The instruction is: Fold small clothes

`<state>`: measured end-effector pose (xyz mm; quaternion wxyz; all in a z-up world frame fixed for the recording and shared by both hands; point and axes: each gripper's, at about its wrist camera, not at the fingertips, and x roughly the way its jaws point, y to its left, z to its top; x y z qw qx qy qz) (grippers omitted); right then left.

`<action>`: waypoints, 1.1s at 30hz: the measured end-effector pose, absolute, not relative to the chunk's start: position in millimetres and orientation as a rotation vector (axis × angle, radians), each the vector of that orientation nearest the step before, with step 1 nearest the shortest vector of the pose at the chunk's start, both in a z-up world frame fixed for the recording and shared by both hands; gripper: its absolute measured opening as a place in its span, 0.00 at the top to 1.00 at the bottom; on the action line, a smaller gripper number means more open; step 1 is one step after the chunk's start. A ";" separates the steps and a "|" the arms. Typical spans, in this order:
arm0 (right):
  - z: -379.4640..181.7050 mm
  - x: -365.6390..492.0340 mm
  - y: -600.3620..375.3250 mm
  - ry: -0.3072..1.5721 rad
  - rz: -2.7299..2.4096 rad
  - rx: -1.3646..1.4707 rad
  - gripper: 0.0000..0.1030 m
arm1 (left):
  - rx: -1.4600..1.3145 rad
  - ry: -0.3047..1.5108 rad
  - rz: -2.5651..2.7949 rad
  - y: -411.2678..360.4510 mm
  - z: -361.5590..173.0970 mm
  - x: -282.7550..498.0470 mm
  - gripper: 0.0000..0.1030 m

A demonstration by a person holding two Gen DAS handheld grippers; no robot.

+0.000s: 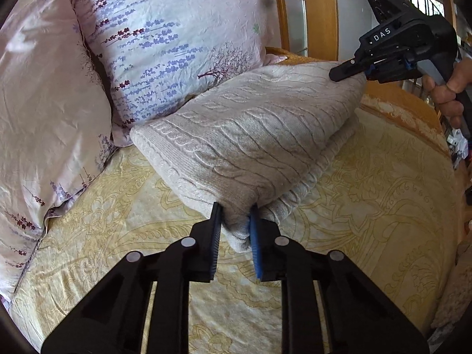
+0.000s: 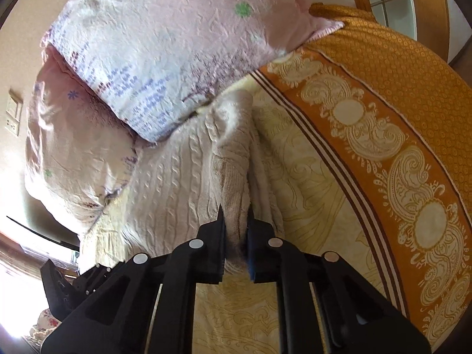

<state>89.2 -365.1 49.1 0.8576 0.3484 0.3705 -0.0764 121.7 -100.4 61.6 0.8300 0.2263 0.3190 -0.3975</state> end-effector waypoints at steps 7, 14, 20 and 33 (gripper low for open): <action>57.0 91.7 -366.8 0.778 -0.171 0.692 0.89 | 0.427 0.677 -0.860 -92.2 72.2 123.2 0.88; 23.1 84.1 -368.4 0.867 -0.215 0.743 0.89 | 0.418 0.753 -0.875 -92.9 56.0 124.3 0.87; -2.2 84.0 -361.4 0.929 -0.248 0.731 0.89 | 0.377 0.844 -0.870 -89.3 38.2 131.9 0.83; 46.1 89.0 -374.2 0.815 -0.348 0.597 0.61 | 0.113 0.826 -0.826 -54.5 88.7 166.4 0.05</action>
